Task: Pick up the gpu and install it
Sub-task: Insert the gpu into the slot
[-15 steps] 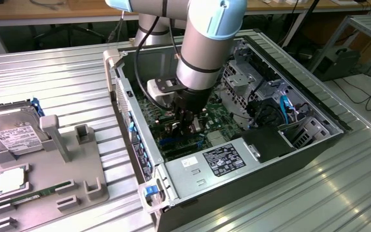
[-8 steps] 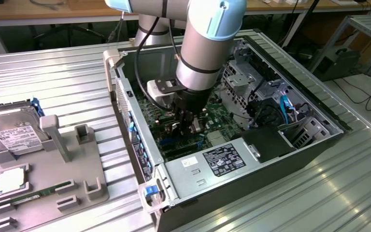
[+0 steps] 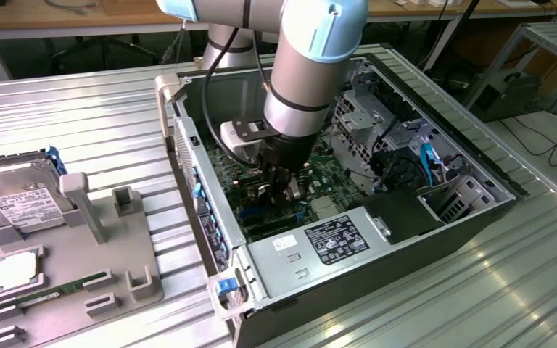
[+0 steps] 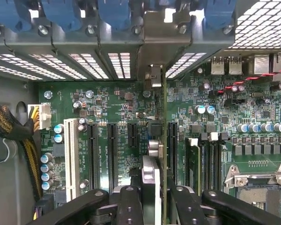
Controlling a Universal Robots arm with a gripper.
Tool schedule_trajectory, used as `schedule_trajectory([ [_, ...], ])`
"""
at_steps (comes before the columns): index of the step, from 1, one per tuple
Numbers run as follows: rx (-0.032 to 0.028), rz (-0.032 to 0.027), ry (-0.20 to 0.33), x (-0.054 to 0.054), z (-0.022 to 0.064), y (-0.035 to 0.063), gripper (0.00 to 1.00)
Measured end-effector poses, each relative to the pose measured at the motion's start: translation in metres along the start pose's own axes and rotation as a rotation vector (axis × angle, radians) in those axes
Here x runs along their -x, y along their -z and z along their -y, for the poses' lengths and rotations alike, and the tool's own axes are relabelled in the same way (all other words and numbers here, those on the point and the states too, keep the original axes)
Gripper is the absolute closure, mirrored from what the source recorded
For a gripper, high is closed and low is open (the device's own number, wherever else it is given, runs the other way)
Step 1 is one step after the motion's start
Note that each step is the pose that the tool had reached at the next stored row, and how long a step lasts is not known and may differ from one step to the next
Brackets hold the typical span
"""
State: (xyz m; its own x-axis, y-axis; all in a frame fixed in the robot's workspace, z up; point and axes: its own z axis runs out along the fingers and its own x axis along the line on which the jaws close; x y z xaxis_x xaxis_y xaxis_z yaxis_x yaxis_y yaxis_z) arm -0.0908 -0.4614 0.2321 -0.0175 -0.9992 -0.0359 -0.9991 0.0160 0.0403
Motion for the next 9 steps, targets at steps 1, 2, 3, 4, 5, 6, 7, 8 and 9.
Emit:
schedule_trajectory([
  [1,-0.0001,0.0002,0.000,0.000,0.0000,-0.0001,0.72],
  [2,0.0011,0.0001,0.000,0.000,-0.0007,-0.0001,0.72],
  [3,0.0071,0.0001,0.000,0.000,-0.0012,-0.0002,0.72],
  [4,0.0071,0.0001,0.000,0.000,-0.0012,-0.0003,0.72],
  [5,0.0071,-0.0001,0.000,0.000,-0.0028,-0.0016,0.72],
  [6,0.0071,0.0001,0.000,0.000,-0.0027,-0.0097,0.72],
  [7,0.0044,0.0007,0.000,0.000,-0.0032,0.0038,0.64],
  [8,0.0042,0.0004,0.000,0.001,-0.0035,0.0117,0.64],
  [9,0.0044,0.0000,0.000,0.001,-0.0038,0.0162,0.64],
])
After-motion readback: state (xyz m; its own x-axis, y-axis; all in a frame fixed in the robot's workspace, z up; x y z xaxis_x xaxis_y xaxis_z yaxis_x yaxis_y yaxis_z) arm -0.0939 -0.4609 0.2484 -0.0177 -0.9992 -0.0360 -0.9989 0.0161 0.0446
